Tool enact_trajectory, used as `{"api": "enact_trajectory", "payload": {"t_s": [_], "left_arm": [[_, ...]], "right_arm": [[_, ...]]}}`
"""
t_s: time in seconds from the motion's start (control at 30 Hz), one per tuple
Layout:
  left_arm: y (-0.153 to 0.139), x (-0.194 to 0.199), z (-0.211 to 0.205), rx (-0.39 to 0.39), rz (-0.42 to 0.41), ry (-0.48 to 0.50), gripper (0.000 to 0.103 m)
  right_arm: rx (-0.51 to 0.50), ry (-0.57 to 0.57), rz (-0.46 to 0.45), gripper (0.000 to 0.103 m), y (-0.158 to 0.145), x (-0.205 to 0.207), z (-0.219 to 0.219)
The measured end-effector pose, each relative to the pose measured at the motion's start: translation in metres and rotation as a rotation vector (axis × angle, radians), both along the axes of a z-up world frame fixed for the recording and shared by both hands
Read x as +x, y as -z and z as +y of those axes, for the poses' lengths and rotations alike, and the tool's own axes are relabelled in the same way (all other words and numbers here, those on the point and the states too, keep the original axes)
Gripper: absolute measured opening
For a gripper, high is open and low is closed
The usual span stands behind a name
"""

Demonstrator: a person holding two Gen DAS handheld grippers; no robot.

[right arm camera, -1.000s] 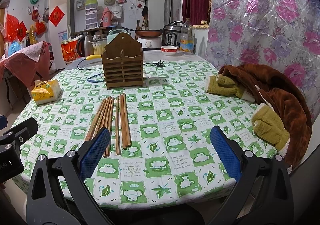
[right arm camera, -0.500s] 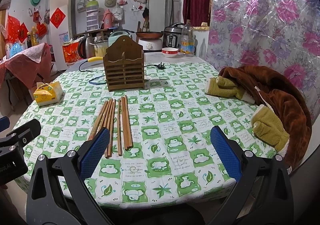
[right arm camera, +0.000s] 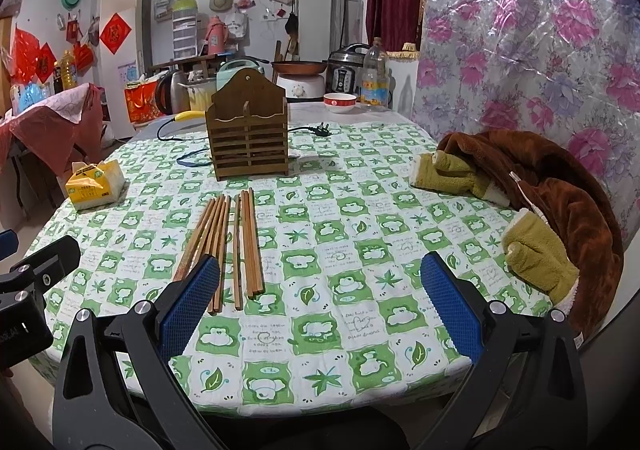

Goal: Organize utensils
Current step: 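Move both open tools down toward the row of wooden chopsticks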

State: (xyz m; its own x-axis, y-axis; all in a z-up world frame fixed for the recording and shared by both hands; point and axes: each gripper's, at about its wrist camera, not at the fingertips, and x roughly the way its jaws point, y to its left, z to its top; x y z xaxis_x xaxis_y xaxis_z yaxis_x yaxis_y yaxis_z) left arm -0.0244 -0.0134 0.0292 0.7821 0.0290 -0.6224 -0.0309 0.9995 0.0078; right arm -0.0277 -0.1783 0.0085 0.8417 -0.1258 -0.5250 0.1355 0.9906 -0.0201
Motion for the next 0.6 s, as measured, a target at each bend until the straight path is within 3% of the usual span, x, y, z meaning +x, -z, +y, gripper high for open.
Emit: {"api": "enact_trajectory", "payload": {"t_s": [0.33,0.6], "left_arm": [[0.053,0.027,0.025,0.024,0.140,0.014,0.098],[0.088,0.051,0.037,0.036,0.206,0.020,0.098]], "right_arm": [[-0.012,0.039,0.138,0.097,0.041,0.023,-0.023],[0.005,0.058,0.203,0.097,0.065,0.040,-0.039]]}}
